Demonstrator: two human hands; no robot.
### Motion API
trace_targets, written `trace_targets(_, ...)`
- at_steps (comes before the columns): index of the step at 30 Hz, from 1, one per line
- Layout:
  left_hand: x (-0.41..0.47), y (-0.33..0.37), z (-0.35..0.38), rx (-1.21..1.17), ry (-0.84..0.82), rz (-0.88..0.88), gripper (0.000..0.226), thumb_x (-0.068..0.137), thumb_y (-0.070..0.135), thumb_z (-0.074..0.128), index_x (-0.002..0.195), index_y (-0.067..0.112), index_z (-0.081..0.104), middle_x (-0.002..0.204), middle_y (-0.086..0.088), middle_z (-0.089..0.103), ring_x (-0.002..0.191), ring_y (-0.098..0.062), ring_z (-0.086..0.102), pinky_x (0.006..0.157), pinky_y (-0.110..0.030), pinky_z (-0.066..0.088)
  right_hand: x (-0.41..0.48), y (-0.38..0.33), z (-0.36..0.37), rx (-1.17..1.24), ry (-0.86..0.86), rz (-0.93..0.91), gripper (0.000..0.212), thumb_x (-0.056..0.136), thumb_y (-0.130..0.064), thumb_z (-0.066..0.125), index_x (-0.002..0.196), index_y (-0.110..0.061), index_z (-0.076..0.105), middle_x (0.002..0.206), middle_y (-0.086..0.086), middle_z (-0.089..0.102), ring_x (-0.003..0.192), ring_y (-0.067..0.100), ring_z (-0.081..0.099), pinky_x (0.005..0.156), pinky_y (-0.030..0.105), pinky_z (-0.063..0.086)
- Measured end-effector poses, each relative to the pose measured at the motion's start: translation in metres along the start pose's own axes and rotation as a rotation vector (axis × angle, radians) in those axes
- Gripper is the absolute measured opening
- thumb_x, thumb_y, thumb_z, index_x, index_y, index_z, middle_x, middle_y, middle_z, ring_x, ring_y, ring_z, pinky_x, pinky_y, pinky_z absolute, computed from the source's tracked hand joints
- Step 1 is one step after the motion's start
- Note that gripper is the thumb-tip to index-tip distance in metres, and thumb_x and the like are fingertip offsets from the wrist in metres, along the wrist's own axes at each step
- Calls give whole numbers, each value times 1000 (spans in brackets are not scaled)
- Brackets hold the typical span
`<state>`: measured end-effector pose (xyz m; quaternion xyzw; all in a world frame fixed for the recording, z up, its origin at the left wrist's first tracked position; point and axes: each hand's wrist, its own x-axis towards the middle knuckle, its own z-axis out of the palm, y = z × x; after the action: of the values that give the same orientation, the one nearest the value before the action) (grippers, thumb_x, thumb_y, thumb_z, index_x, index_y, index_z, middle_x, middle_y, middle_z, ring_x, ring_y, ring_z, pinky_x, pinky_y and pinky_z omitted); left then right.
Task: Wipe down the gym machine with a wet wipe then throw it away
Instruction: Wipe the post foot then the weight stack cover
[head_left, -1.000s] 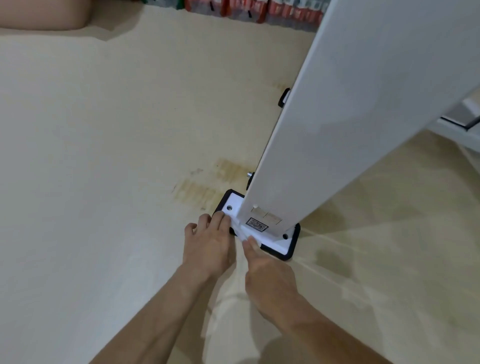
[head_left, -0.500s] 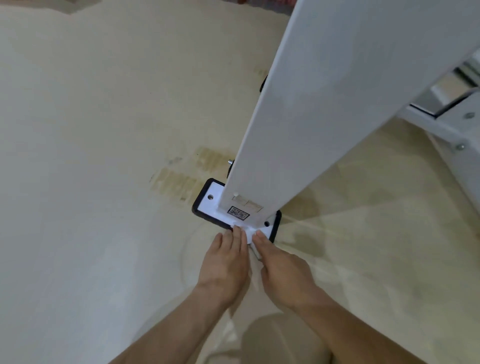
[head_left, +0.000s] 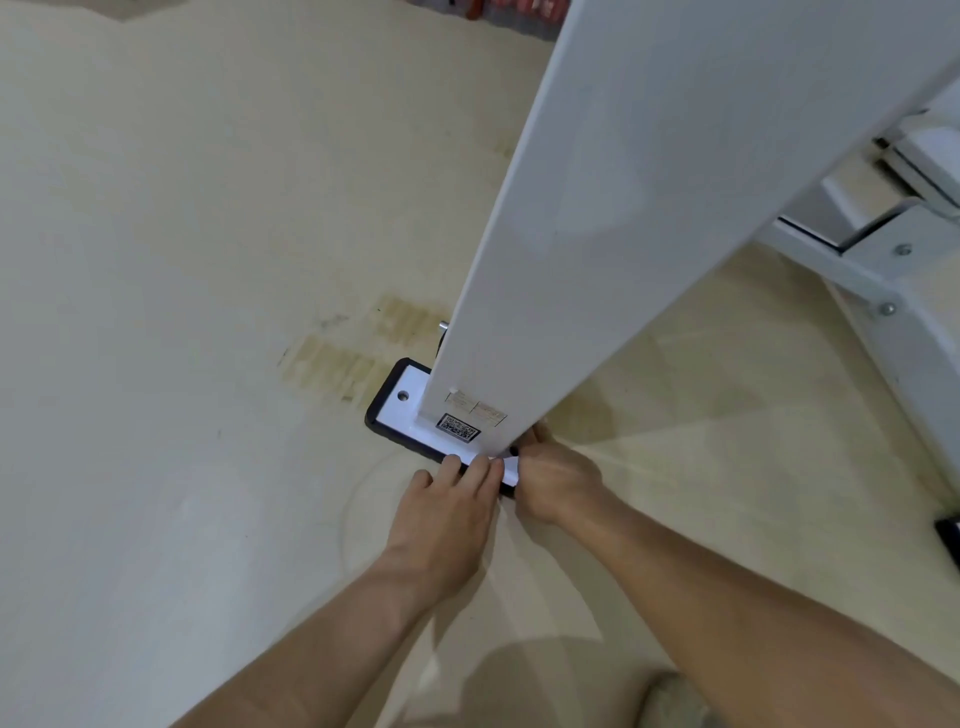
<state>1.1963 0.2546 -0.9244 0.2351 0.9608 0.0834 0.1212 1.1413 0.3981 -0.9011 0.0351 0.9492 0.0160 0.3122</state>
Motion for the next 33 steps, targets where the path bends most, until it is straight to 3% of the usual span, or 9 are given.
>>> trace_targets(6,0,4,-1,-17,-3,11,67,90,17,42,150,13,11,147,-2,23,124,-26,34,91,-37,37,-45,-6,34,-67,3,-101,74,91,-13,46,154,-23,8,162,-5,-19,95,27,63,64,31,40)
trace_targets(11,-3,-7,-1,-25,-50,-29,83,83,14,53,153,14,6,152,0,17,132,-26,26,98,-37,34,-14,-9,7,-59,101,-32,66,99,-22,41,155,-13,7,164,4,-1,133,21,45,90,33,47)
trace_targets(15,-3,-10,-1,-31,-78,-45,83,83,15,55,152,16,9,154,-1,15,135,-26,23,101,-37,32,-44,-13,25,-72,55,-71,64,94,-13,41,153,-14,17,164,-1,-8,94,29,61,69,31,40)
trace_targets(20,-14,-5,-1,-79,-96,-89,84,82,15,54,152,18,8,158,0,10,140,-25,17,105,-36,30,-22,-5,21,-83,130,-44,59,96,-22,43,151,-14,25,164,-2,-1,112,24,60,81,31,44)
trace_targets(23,-20,-11,-2,-98,-107,-97,85,82,13,52,153,18,5,158,1,8,140,-25,16,105,-35,31,-9,-6,19,-89,134,-17,64,94,-17,46,152,-12,22,161,4,18,120,21,56,92,33,46)
trace_targets(27,-16,-10,-1,-234,-67,-125,76,84,16,50,151,23,14,154,7,17,136,-21,22,100,-31,35,-41,-4,42,-42,284,-98,44,94,-15,46,136,-23,50,126,2,63,95,23,66,71,32,46)
trace_targets(29,-13,-5,-2,-463,-8,-130,59,83,22,45,141,29,35,141,11,36,128,-20,34,96,-31,41,-49,-3,48,149,381,-104,27,91,-17,51,111,-26,68,92,-1,72,79,21,66,61,28,39)
trace_targets(30,-13,-4,-5,-652,15,-157,45,83,27,43,127,34,47,127,14,49,118,-17,44,91,-29,45,-50,-6,42,418,348,-85,21,91,-16,55,98,-24,73,78,-1,70,70,20,65,59,26,39)
trace_targets(33,-20,-7,-26,-1413,-36,-378,14,89,38,60,102,35,62,92,12,70,86,-5,65,75,-20,51,-62,-17,11,1256,6,-43,22,92,-7,58,83,-14,76,67,6,65,56,14,55,50,22,40)
